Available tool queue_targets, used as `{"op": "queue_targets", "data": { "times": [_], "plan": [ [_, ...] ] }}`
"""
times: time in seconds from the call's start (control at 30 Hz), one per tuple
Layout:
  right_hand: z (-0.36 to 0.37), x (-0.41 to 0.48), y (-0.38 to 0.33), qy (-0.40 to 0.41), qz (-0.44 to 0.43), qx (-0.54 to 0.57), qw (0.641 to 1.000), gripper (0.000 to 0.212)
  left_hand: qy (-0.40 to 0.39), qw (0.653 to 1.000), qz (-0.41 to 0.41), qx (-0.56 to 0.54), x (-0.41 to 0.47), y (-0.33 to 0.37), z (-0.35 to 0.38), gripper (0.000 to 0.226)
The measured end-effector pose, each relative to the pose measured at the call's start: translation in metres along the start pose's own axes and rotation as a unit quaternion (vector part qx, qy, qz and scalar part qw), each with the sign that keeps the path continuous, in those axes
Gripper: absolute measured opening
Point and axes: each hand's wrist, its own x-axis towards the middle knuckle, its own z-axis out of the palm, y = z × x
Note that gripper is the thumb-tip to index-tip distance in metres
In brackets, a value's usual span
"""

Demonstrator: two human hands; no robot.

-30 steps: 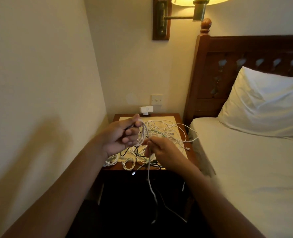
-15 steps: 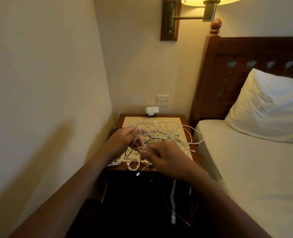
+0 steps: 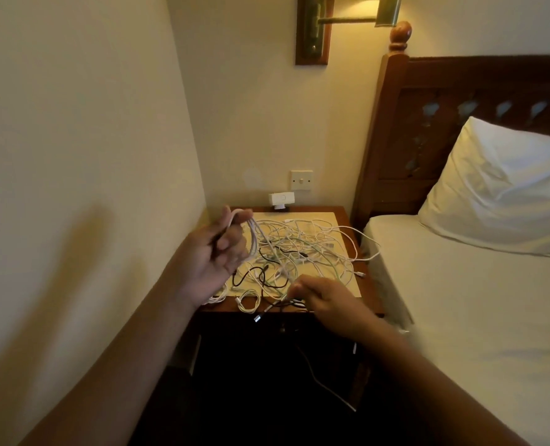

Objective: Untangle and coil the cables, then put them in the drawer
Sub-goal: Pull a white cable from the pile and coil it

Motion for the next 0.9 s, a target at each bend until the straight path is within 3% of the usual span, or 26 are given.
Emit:
{"op": "queue_targets", "data": {
  "times": [0.13,0.23,0.43,0.5,0.63,0.73,0.9],
  "plan": [
    [0.03,-0.015,-0.047,-0.043,-0.062,-0.013,0.997,0.026,0.075,0.994,0.048,0.059,0.019,-0.014,0.016,0.036],
    [0.019,-0.019,-0.072,-0.041,-0.089,-0.049,0.994,0.028,0.095,0.947,0.087,0.293,0.017,-0.027,0.018,0.033],
    [-0.036,-0.02,-0.07,0.005,-0.076,-0.066,0.995,0.019,-0.029,0.822,-0.007,0.569,-0.006,-0.027,-0.005,0.034],
    [-0.05,-0.016,-0.056,0.026,-0.078,-0.072,0.994,0.018,-0.071,0.805,-0.062,0.586,-0.016,-0.024,-0.013,0.038],
    [-0.073,-0.015,-0.016,0.078,-0.059,-0.092,0.991,0.018,-0.081,0.836,-0.139,0.525,-0.035,-0.007,-0.029,0.034],
    [-0.065,-0.018,0.005,0.067,-0.037,-0.107,0.991,0.016,-0.084,0.848,-0.176,0.493,-0.043,-0.002,-0.04,0.038],
    [-0.046,-0.016,0.011,0.133,-0.028,-0.102,0.985,0.017,-0.128,0.947,-0.154,0.249,-0.047,-0.02,-0.028,0.03]
  ]
}}
